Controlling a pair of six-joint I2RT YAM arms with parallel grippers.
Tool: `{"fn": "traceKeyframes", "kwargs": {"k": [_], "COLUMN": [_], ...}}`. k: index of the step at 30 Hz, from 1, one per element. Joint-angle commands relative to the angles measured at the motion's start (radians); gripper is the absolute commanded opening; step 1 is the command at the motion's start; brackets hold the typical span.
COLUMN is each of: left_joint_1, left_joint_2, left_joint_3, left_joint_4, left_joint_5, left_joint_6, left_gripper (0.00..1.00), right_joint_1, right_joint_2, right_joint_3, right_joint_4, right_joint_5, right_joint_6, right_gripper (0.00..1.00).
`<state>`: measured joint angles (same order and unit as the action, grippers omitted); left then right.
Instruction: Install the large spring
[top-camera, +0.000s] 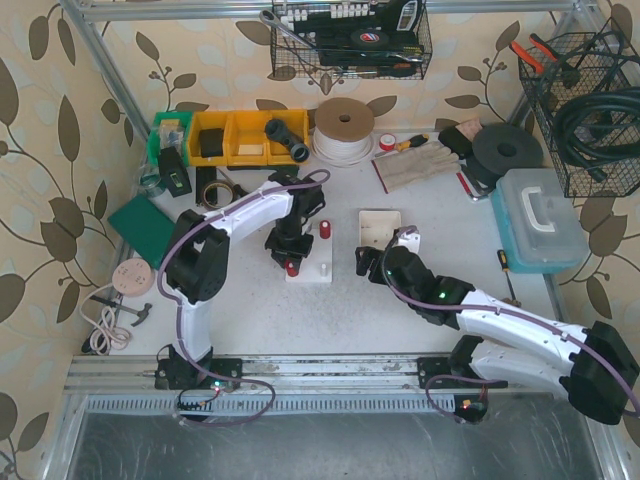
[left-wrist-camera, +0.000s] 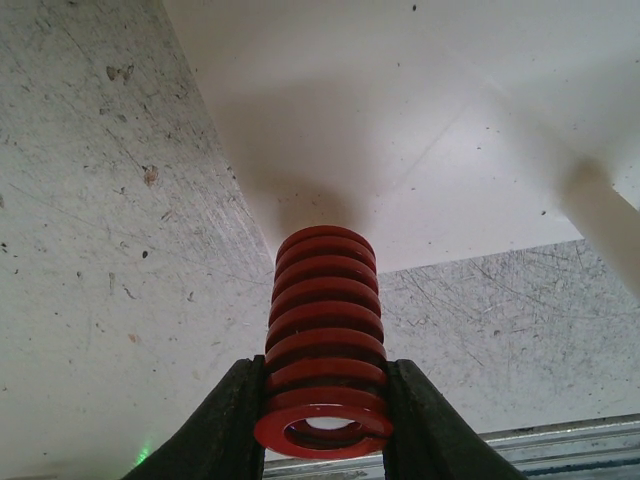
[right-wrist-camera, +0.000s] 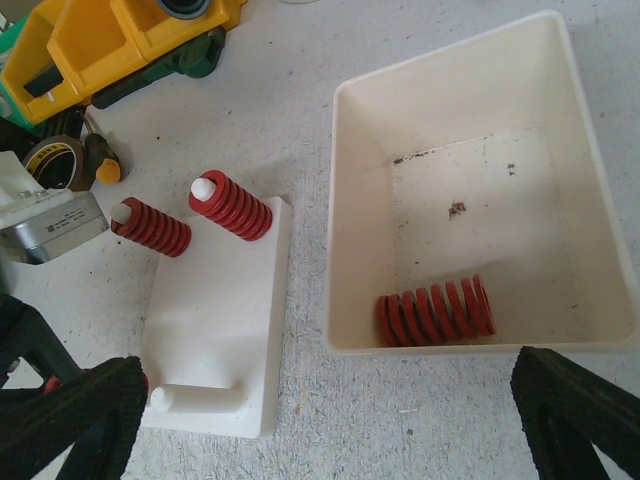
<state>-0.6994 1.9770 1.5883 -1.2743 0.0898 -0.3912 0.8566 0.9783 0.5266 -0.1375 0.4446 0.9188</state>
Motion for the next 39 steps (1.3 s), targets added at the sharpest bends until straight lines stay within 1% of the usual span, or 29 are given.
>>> {"fn": "traceKeyframes", "kwargs": {"k": [1, 5, 6, 8, 11, 13, 14, 15, 17, 23, 30, 33, 35, 37, 39], "left_joint_1": [0.006, 0.006, 0.006, 0.006, 0.004, 0.005, 0.005, 0.005, 0.004, 0.004, 0.004, 0.005, 0.005, 0.005, 0.004], "left_joint_2": [0.012, 0.017, 0.016, 0.009, -0.003, -0.012, -0.018, -0.024, -0.035, -0.057, -0.143, -0.229, -0.311, -0.416, -0.540], "left_joint_3": [0.041, 0.046, 0.048, 0.051, 0.068, 0.090, 0.104, 0.114, 0.136, 0.141, 0.135, 0.069, -0.014, -0.130, -0.266], "left_joint_4": [-0.016, -0.018, -0.020, -0.020, -0.026, -0.036, -0.040, -0.045, -0.057, -0.072, -0.055, 0.025, 0.107, 0.253, 0.397], "left_joint_5": [0.027, 0.021, 0.017, 0.012, 0.014, 0.013, 0.010, 0.008, 0.001, -0.006, -0.039, -0.035, -0.030, -0.018, -0.011], "left_joint_6": [0.015, 0.013, 0.011, 0.009, 0.009, 0.008, 0.007, 0.007, 0.004, 0.006, -0.018, -0.037, -0.052, -0.073, -0.096], "left_gripper": [0.00, 0.00, 0.01, 0.14, 0.28, 0.53, 0.60, 0.65, 0.69, 0.75, 0.78, 0.79, 0.79, 0.79, 0.79], "right_joint_1": [0.006, 0.006, 0.006, 0.005, 0.006, 0.006, 0.007, 0.008, 0.008, 0.012, 0.013, 0.013, 0.009, -0.010, -0.057], "right_joint_2": [0.006, 0.007, 0.007, 0.011, 0.014, 0.014, 0.013, 0.013, 0.014, 0.014, 0.014, 0.014, 0.014, 0.026, 0.047], "right_joint_3": [0.037, 0.035, 0.035, 0.036, 0.036, 0.035, 0.035, 0.033, 0.034, 0.035, 0.039, 0.054, 0.091, 0.146, 0.200], "right_joint_4": [0.008, 0.009, 0.009, 0.009, 0.010, 0.010, 0.012, 0.011, 0.010, 0.005, -0.006, -0.042, -0.092, -0.169, -0.245], "right_joint_5": [-0.001, -0.001, -0.001, -0.002, 0.000, 0.003, 0.003, 0.005, 0.006, 0.013, 0.018, 0.022, 0.003, -0.032, -0.108], "right_joint_6": [-0.009, -0.009, -0.009, -0.008, -0.009, -0.010, -0.009, -0.008, -0.008, -0.007, -0.006, -0.010, -0.027, -0.053, -0.085], "right_gripper": [0.98, 0.98, 0.98, 0.98, 0.97, 0.97, 0.97, 0.97, 0.97, 0.97, 0.97, 0.97, 0.98, 0.98, 0.99]}}
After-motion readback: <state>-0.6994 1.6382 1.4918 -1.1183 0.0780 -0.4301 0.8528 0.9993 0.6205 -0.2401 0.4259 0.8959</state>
